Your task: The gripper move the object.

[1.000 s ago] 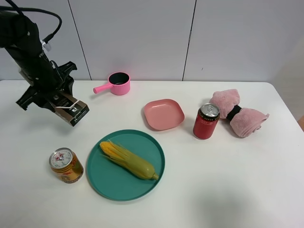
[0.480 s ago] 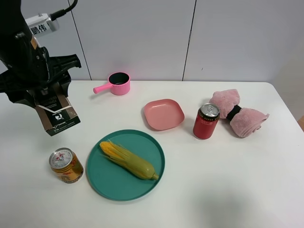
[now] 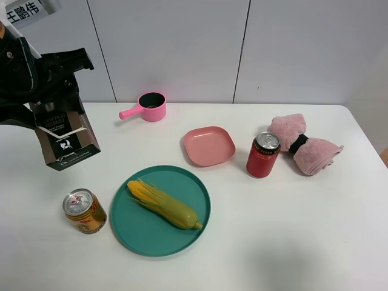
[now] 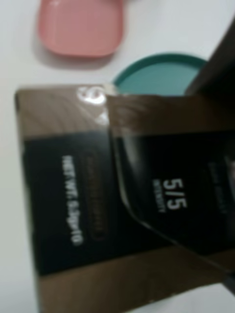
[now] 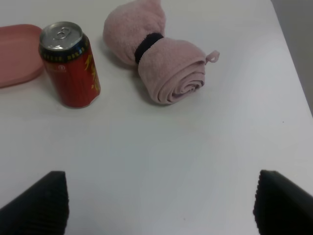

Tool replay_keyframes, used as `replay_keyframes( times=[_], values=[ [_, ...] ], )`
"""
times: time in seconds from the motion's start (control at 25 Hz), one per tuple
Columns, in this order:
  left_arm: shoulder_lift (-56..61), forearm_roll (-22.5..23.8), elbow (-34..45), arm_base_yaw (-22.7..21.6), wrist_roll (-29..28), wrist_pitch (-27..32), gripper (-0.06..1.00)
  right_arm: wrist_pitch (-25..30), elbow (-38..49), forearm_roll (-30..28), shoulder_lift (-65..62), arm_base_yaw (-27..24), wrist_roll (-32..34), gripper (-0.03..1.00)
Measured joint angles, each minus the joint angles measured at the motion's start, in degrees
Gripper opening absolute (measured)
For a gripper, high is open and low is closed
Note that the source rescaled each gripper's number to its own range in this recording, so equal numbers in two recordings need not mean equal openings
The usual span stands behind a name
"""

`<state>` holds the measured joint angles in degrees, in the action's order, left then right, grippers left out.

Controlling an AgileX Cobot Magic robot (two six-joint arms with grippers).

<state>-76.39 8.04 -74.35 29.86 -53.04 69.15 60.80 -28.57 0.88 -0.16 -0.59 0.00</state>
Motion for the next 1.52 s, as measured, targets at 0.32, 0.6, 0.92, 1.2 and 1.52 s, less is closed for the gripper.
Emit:
replay_keyframes(
  times=[0.32, 0.6, 0.92, 1.2, 1.52],
  values=[
    [3.0, -12.6, 0.0, 4.1, 38.2, 0.4, 0.0, 0.0, 0.0, 0.0, 0.0, 0.0, 0.0, 1.0],
    [3.4, -9.4, 0.0, 5.0, 38.7, -9.2, 0.0, 0.0, 0.0, 0.0, 0.0, 0.0, 0.0, 1.0],
    [3.4, -6.9, 0.1, 5.0, 36.4, -10.4, 0.0, 0.0, 0.0, 0.0, 0.0, 0.0, 0.0, 1.0],
    [3.4, -11.4, 0.1, 5.0, 49.6, -0.7, 0.0, 0.0, 0.0, 0.0, 0.0, 0.0, 0.0, 1.0],
    [2.1, -23.8, 0.1, 5.0, 61.5, 0.7, 0.0, 0.0, 0.0, 0.0, 0.0, 0.0, 0.0, 1.0]
  ],
)
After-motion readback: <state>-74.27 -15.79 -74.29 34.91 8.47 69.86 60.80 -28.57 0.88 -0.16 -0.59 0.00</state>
